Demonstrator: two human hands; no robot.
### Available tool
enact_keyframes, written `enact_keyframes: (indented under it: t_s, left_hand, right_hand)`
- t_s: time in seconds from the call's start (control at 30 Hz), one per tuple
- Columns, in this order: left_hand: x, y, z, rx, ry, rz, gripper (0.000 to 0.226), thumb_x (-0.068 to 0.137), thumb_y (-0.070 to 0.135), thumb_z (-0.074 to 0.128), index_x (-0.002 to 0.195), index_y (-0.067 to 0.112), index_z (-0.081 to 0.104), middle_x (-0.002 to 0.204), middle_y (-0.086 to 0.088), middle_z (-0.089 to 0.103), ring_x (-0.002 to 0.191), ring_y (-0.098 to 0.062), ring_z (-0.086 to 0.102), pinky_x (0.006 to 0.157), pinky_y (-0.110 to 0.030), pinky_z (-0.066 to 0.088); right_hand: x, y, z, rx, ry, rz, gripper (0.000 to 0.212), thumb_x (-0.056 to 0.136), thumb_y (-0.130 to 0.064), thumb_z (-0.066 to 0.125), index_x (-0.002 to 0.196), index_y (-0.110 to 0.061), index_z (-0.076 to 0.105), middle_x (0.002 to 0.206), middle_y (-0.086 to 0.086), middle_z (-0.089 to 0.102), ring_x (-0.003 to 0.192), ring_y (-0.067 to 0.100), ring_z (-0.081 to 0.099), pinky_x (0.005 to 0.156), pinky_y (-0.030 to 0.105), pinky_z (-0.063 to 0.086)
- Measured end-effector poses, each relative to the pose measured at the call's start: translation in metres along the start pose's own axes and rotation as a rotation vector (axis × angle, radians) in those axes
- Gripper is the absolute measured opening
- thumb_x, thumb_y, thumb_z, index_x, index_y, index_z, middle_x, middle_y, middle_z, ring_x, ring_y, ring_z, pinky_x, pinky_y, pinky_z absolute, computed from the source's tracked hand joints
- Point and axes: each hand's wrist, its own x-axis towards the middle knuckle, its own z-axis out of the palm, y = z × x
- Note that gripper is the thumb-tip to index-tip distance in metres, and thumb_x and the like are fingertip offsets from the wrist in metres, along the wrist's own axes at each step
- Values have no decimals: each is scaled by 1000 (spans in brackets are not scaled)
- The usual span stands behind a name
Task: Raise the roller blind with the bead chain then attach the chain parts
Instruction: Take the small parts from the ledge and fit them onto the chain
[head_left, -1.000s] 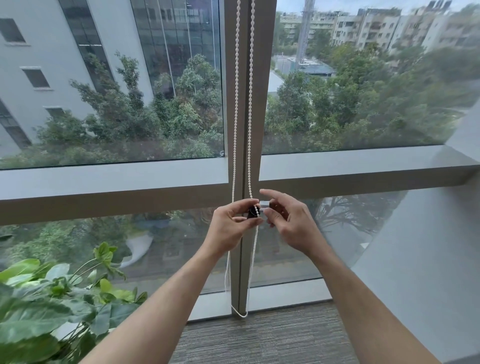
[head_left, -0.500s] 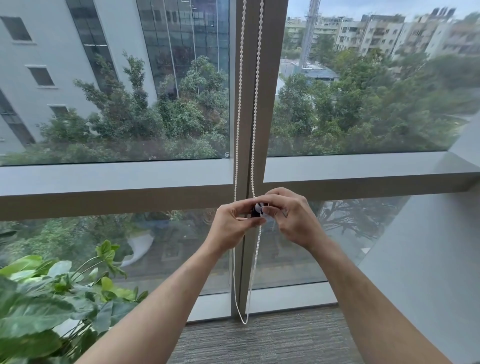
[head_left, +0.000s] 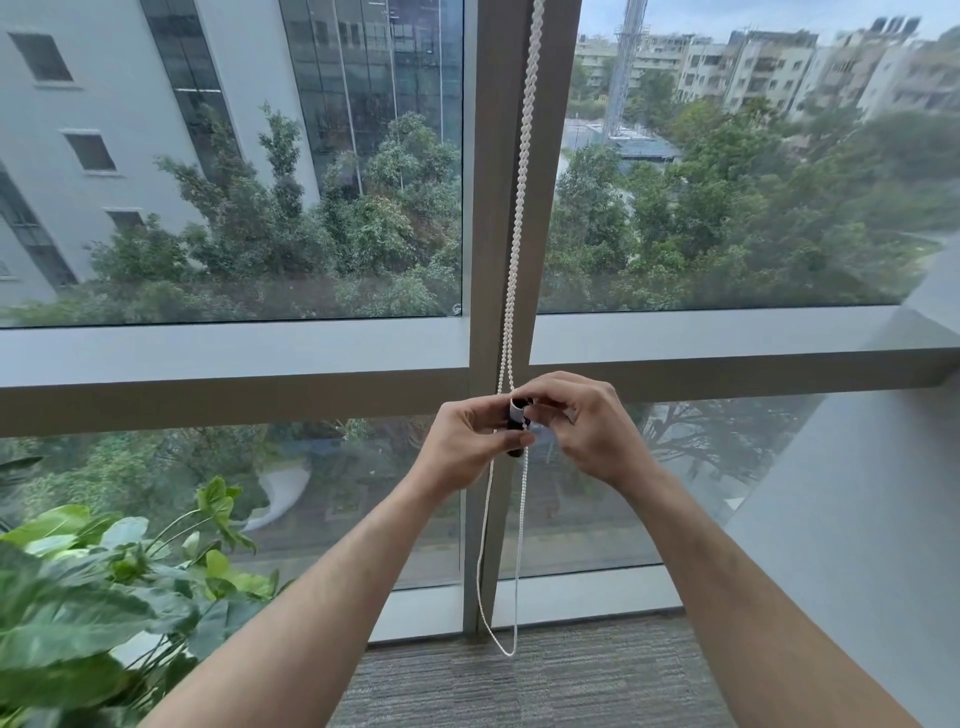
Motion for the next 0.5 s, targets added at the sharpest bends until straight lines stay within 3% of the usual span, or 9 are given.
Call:
enact_keyframes:
  t_s: [0.17, 0.37, 0.5]
  left_hand:
    - [1, 3, 1, -4, 1, 6, 32, 77, -4, 77, 107, 5, 73, 93, -19, 70, 79, -27, 60, 78, -58, 54]
    - [-2, 2, 3, -40, -10, -14, 33, 78, -10, 74, 109, 1, 72, 92, -12, 73, 78, -24, 62, 72, -41, 58]
    - [-1, 0, 2, -73, -26, -34, 30, 80, -9, 73, 108, 1, 72, 93, -10, 75, 78, -26, 63, 73, -44, 59]
  right_hand:
    - [0, 2, 2, 63, 18, 49, 20, 85, 4, 72, 100, -8, 77, 95, 4, 75, 88, 14, 70, 79, 24, 55]
    - [-4, 7, 4, 76, 41, 39, 19, 84, 6, 71, 98, -5, 77, 94, 1, 73, 87, 10, 69, 79, 24, 56]
    - [-5, 8, 3, 103, 26, 45, 19, 86, 6, 70, 99, -5, 77, 97, 2, 73, 90, 7, 68, 80, 21, 55]
